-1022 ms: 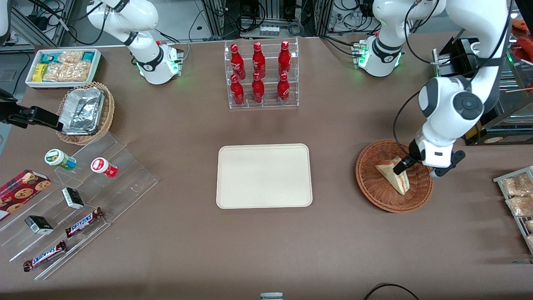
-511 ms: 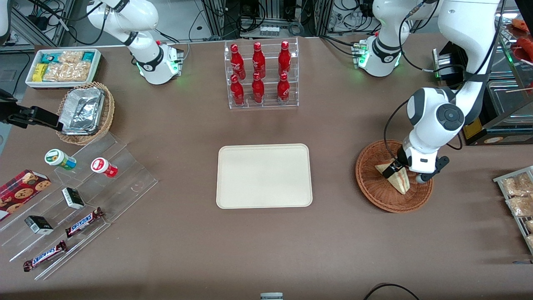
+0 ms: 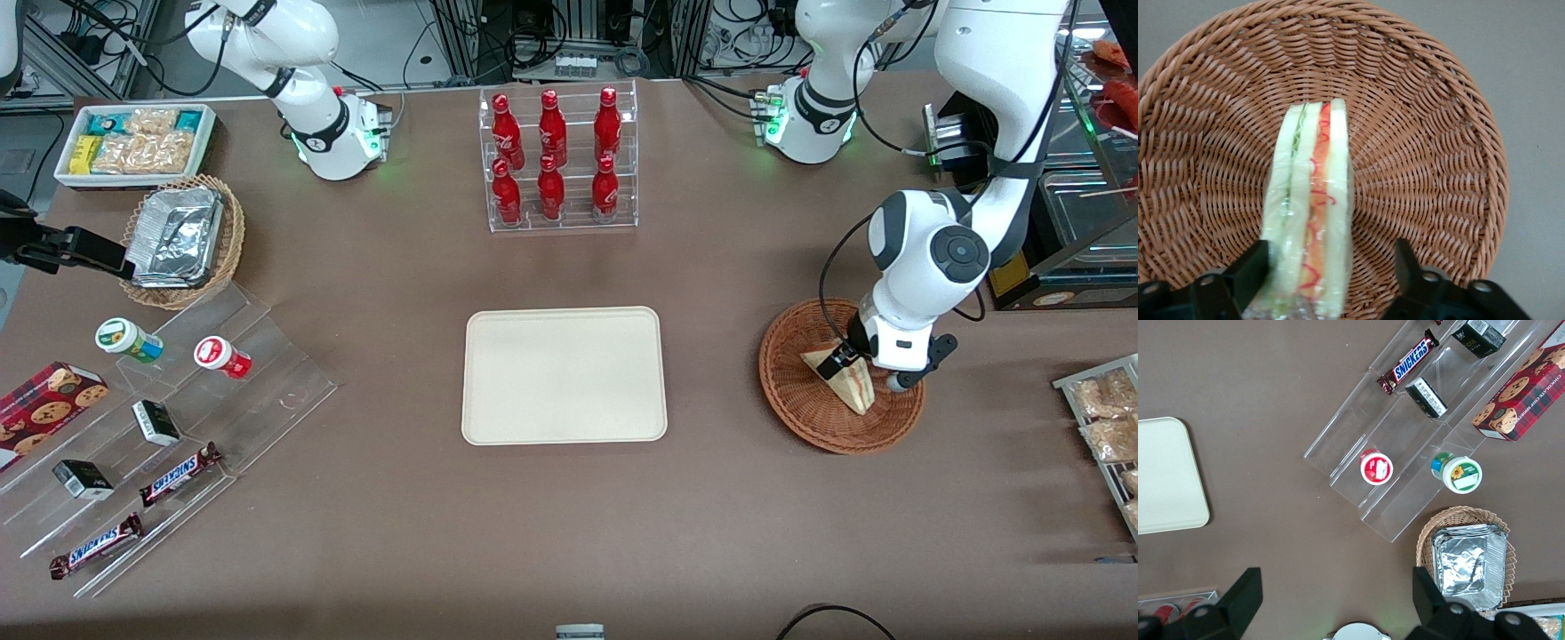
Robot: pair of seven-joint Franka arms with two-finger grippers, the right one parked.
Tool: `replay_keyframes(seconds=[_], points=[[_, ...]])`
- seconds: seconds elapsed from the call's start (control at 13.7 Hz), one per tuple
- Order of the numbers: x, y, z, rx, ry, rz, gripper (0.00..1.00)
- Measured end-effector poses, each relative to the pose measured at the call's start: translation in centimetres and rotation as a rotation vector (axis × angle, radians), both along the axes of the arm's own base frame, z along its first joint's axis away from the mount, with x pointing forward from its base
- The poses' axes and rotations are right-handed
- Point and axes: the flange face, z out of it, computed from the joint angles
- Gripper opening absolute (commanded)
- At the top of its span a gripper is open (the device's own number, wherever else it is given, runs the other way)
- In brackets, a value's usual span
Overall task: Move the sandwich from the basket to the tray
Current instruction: 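Lower the left gripper and close it on the sandwich, then lift the sandwich and carry it over the cream tray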
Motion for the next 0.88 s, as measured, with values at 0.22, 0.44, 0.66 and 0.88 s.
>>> replay_keyframes(seconds=[0.22, 0.44, 0.66, 0.88], points=[[0.0, 0.1, 0.0, 0.001, 0.001, 0.000, 0.00], [0.1, 0.0, 0.1, 0.023, 0.000, -0.031, 0.00], [1.2, -0.1, 2.4, 0.069, 0.062, -0.064, 0.00], [3.0, -1.8, 7.9, 0.103, 0.117, -0.098, 0.00]])
